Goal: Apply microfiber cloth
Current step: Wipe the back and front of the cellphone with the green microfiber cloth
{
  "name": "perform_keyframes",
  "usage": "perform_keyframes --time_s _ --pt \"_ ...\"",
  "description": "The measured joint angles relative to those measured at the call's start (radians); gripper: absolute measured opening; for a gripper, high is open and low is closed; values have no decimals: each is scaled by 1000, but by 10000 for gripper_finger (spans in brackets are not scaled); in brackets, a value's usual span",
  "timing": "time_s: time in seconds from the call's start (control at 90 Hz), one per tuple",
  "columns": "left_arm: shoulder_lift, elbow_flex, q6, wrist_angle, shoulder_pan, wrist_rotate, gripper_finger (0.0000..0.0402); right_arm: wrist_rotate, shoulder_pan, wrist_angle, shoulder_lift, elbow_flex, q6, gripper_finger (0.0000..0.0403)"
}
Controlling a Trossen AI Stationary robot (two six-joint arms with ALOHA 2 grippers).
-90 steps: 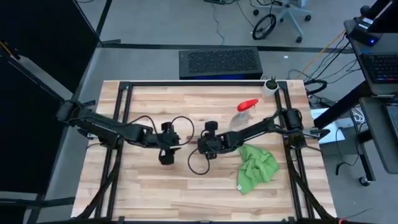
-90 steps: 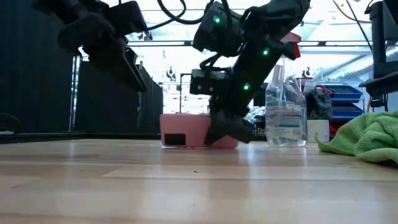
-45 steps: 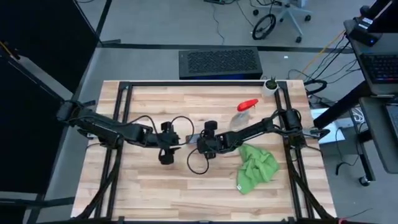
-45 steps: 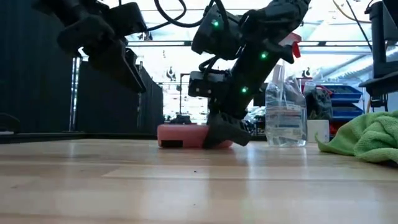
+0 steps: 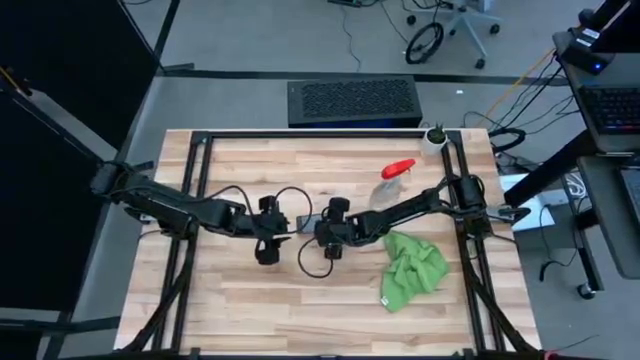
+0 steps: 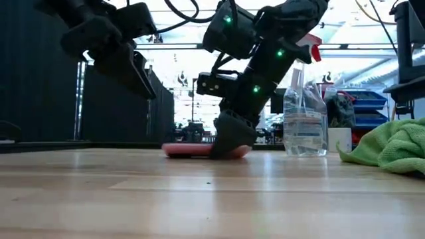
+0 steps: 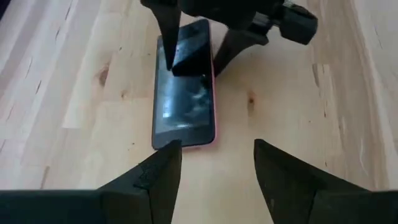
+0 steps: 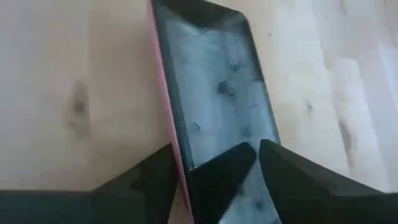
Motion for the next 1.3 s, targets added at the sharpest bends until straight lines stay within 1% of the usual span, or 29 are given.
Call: perform_keyframes --time_s 0.244,0.378,0.5,0.633,0.756,0.822,0.889,0.967,1.033,1.111,1.178,1.3 --pt "0 0 -6 -2 0 0 184 -11 -13 15 2 7 8 204" --pt "0 0 -4 -1 1 0 184 -57 -15 18 -17 7 30 204" --pt "0 0 -5 -1 3 1 184 -96 -7 -57 -103 8 79 204" --pt "0 0 -6 -1 3 1 184 -99 17 -246 -242 8 175 211" --pt "0 0 -6 -1 3 2 184 -94 64 -417 -384 10 321 231" --pt "0 0 -7 -1 9 6 184 -123 101 -514 -445 9 439 240" --pt "6 0 -8 5 24 10 184 -155 149 -591 -497 -7 555 244" --pt "28 -11 -9 35 61 34 184 -154 226 -645 -549 -57 688 243" --pt "58 -30 -17 60 96 75 184 -124 305 -647 -583 -122 805 239" --pt "95 -47 -14 131 133 107 184 -85 399 -630 -614 -204 934 234" --pt "129 -56 16 216 161 140 184 -62 468 -582 -624 -274 1022 231" --pt "220 -79 37 326 208 211 184 -60 536 -482 -614 -387 1119 225"
